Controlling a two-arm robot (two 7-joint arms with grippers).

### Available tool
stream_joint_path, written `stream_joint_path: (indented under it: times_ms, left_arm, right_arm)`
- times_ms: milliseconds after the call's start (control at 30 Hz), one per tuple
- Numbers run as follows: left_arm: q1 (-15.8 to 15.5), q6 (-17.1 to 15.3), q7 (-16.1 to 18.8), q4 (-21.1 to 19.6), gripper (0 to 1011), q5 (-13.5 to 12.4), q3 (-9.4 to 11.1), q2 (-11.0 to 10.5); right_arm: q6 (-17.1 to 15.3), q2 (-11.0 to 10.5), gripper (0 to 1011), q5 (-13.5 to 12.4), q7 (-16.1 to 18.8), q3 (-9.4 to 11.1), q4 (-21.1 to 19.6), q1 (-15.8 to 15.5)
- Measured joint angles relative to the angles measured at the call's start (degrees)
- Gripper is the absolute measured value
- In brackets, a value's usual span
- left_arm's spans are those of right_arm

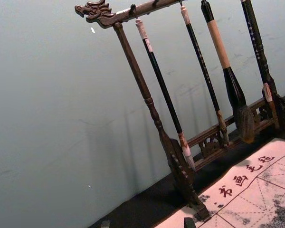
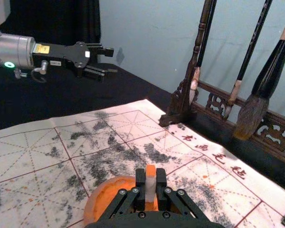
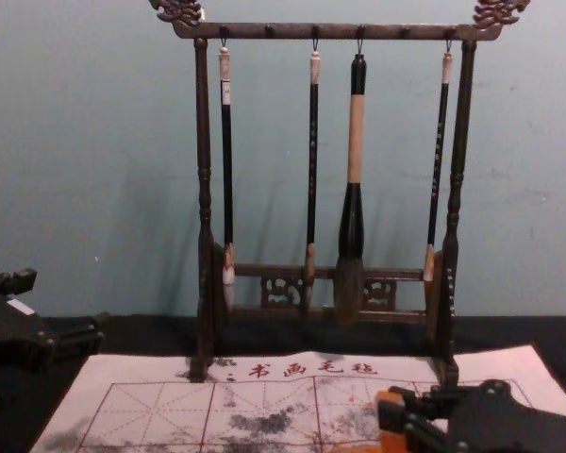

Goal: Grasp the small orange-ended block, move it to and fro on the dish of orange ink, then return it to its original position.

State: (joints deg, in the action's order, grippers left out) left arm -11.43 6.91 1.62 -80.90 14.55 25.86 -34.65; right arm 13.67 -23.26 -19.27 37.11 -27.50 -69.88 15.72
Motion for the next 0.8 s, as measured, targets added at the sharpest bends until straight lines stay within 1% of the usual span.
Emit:
stream_joint_path:
  times_ms: [333,533,800]
  left_arm:
    - [0.00,0.00,0.00,0.00,1001,0.00,0.00,0.00]
    - [0.00,0.00,0.00,0.00,1001,0.00,0.00,0.00]
    - [0.00,0.00,0.00,0.00,1002,0.00,0.00,0.00]
  right_arm:
    - [-0.24,-0.74,88,-1.59,1.32,0.25,-1.63,-1.27]
    - [-0.21,-0.54,88,-2.03,1.96,-0.42,-1.98,-1.37]
    - [-0.06,0.16,88,-2.09,2.67,-1.57,-1.41,-0.66]
